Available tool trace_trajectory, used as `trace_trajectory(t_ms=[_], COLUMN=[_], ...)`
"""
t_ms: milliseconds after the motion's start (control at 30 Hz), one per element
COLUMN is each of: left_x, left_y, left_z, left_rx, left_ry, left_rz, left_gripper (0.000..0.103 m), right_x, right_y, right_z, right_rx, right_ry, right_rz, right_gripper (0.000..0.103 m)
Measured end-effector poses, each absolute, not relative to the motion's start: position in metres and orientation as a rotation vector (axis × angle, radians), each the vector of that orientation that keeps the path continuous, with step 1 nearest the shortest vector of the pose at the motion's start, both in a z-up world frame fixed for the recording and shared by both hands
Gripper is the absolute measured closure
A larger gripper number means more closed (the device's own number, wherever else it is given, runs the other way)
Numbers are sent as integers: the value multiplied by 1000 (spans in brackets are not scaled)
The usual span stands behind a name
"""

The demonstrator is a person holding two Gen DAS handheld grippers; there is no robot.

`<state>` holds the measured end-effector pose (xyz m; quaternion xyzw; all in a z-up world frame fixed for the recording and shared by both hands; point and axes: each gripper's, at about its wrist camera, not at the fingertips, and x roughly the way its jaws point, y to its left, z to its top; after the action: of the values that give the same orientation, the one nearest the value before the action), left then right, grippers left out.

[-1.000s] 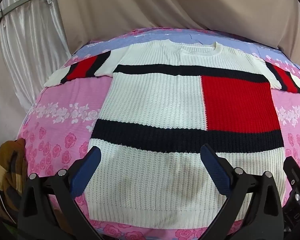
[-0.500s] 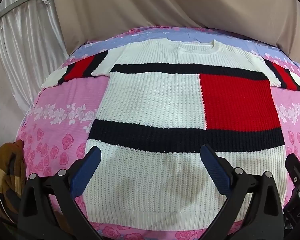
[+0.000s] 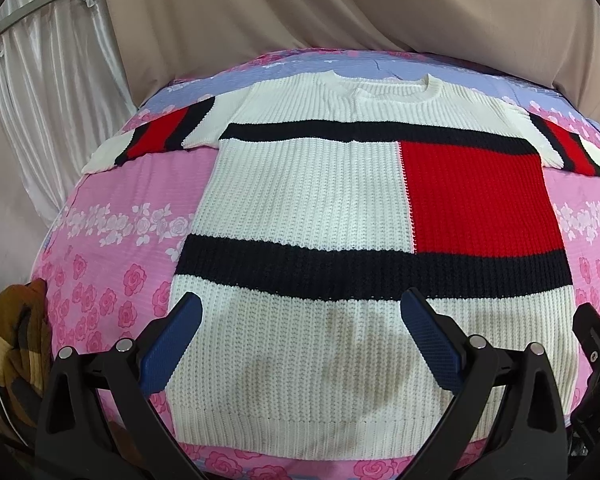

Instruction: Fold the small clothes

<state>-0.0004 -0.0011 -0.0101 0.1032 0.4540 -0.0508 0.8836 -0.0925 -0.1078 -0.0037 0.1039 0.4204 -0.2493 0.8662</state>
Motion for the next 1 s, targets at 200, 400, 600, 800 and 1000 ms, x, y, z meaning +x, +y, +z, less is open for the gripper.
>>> trace_trajectory(t_ms=[200,400,600,800,1000], left_x=[1,0,0,0,0], left_y=[0,1,2,4,4], left_z=[-13,-14,-14,-16,-16], left_rx=[214,221,222,224,225], left_ry=[954,950,950,952,952], left_rz=[-100,-94,-91,-91,-91], left_gripper=[6,6,6,6,6], right_x=[-93,-92,-90,-90,-90], right_y=[-108,-106,-105,-104,-104], right_z=[-4,-5,-5,-6,-6], right_rx=[215,206,205,206,206], right_ry=[880,882,886,886,886], right_rz=[-519,-512,-511,-511,-509], right_gripper=[5,5,5,5,5])
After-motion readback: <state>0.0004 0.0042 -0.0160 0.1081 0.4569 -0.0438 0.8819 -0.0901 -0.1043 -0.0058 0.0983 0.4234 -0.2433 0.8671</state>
